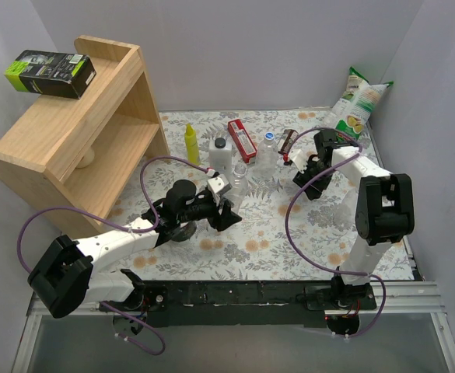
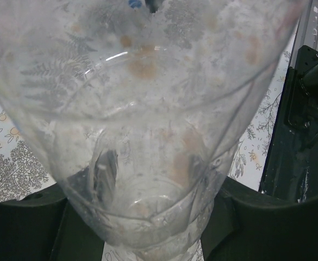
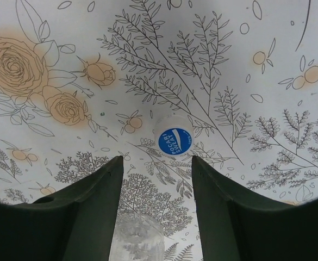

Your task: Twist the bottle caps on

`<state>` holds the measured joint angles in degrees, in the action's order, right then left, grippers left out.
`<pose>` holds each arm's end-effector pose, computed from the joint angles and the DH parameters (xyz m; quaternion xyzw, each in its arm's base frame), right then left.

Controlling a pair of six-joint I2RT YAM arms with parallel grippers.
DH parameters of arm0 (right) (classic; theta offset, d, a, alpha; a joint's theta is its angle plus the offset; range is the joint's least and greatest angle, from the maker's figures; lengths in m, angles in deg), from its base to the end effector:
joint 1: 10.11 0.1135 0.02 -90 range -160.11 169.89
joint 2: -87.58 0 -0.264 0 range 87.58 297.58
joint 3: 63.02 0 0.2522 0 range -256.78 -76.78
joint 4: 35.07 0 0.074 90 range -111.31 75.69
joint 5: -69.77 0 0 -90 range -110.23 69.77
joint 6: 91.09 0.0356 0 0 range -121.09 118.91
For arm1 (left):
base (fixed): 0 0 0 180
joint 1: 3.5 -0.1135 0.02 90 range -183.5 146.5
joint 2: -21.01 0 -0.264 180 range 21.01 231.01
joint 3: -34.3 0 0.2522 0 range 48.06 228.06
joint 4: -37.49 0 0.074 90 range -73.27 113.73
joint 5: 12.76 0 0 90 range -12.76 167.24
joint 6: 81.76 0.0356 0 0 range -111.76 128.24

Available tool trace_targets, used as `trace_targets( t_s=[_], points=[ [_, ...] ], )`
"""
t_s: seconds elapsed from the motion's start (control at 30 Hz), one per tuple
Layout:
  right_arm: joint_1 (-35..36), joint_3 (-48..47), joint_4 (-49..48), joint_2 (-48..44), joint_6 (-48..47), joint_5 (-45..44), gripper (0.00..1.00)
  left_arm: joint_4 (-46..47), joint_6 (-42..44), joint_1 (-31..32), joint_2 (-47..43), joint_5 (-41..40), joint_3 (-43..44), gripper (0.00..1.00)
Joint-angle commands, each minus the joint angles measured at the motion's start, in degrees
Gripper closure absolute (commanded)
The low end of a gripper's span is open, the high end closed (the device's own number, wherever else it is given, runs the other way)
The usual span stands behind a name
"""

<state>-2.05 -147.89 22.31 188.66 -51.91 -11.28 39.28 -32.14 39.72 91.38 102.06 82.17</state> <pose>0.3396 0.0537 0.1975 -0.4947 0.8539 0.0200 0.1606 0.1820 -0.1915 0.2280 0.1420 0.8002 -0.5019 0.2961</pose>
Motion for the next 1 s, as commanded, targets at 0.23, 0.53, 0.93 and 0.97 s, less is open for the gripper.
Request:
trace_targets(
  t_s=[0.23, 0.53, 0.93, 0.97],
  points=[
    [0.9, -2.4, -2.7, 3.6, -0.3, -2.6, 0.41, 1.4, -0.5, -0.6, -0.8, -0.8, -0.6, 1.0],
    [0.8, -2.5, -3.3, 5.4, -0.2, -3.1, 0.45, 1.7, -0.8, -0.9, -0.3, -0.8, -0.7, 1.0],
    [0.9, -2.3, -1.1, 4.9, -1.6, -3.3, 0.69, 3.6, 0.5, -0.9, 0.3, 1.4, -1.9, 1.0],
    [0.9, -2.0, 0.0, 4.1, -1.6, -3.2, 0.7, 4.0, 3.0, -0.9, 0.5, 2.9, -2.4, 1.0]
  ],
)
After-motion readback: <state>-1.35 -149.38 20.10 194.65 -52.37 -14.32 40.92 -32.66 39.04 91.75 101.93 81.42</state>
